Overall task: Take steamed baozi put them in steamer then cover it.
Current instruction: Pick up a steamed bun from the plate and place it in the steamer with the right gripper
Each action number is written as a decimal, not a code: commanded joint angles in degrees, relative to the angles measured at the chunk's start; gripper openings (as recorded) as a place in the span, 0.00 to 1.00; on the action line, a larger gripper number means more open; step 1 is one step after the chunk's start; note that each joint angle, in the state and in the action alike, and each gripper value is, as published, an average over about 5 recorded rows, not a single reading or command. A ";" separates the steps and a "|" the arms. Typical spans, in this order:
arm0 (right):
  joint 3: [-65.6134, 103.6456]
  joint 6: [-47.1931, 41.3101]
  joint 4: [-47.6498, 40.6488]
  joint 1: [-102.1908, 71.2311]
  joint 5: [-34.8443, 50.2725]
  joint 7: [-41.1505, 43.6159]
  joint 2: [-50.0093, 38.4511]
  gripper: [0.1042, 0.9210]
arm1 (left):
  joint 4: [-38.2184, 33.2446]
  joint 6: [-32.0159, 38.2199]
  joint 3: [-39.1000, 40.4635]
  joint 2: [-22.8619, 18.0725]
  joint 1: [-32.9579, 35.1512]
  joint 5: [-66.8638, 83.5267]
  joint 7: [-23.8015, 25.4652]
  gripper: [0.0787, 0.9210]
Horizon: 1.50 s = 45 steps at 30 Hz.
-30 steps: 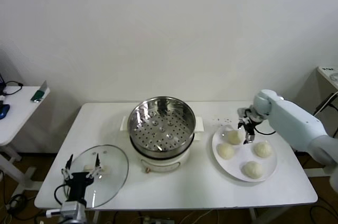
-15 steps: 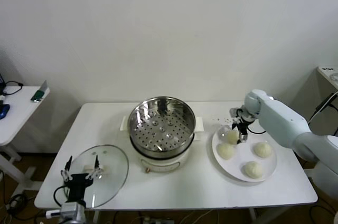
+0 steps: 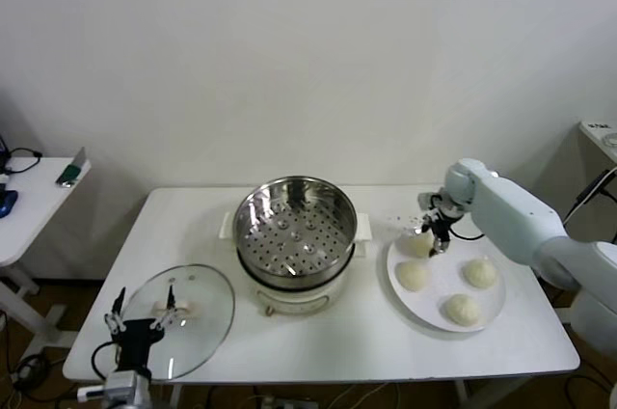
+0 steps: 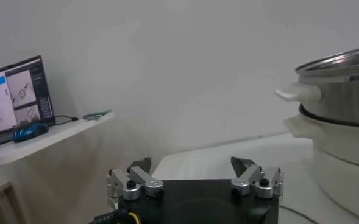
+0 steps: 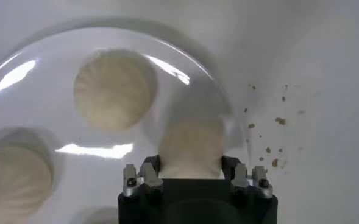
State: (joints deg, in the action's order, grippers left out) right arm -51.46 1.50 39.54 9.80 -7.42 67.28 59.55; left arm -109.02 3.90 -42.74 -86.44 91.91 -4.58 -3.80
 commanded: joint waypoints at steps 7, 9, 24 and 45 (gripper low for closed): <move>-20.06 14.37 4.99 26.92 13.05 6.19 6.93 0.68 | -0.28 -0.13 0.19 0.21 0.73 0.61 -0.52 0.88; -20.54 17.12 5.03 29.25 13.16 7.16 9.92 0.69 | -0.44 -0.23 0.28 0.48 0.90 0.70 -0.72 0.88; -15.63 31.05 9.85 27.44 -0.72 5.72 26.59 0.69 | -0.24 -0.97 0.76 1.13 0.86 1.46 -1.74 0.88; -9.15 39.57 8.53 10.00 -30.50 -0.83 30.05 0.71 | -2.49 -3.66 -0.27 1.64 1.14 4.83 -2.74 0.88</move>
State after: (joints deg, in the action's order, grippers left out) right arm -62.39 38.08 47.90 24.79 -27.89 67.93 87.69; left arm -111.01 1.02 -42.63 -85.03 93.03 -1.06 -6.23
